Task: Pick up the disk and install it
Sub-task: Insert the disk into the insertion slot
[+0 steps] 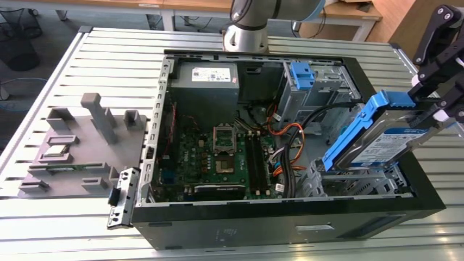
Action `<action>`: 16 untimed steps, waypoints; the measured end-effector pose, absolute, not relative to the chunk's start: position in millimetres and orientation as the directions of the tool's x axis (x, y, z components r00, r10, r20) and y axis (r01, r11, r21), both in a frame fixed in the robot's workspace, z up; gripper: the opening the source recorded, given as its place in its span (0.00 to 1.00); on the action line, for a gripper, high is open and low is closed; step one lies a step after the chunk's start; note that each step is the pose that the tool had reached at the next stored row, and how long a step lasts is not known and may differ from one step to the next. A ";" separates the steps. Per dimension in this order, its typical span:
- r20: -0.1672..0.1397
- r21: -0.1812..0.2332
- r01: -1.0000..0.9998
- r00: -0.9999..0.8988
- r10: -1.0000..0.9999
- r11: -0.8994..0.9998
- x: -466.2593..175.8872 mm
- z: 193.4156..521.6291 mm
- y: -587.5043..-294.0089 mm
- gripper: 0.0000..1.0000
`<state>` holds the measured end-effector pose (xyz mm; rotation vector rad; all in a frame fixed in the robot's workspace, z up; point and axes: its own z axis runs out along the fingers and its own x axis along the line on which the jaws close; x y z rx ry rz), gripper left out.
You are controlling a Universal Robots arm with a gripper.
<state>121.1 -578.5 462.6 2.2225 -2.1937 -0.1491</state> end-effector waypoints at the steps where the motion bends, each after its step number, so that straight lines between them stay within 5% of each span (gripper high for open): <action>1: -0.057 0.078 -0.997 0.011 -0.998 -0.015 121.0 461.6 -578.2 0.35; 16: -0.057 0.076 -0.997 0.010 -0.998 -0.014 119.5 456.6 -577.9 0.35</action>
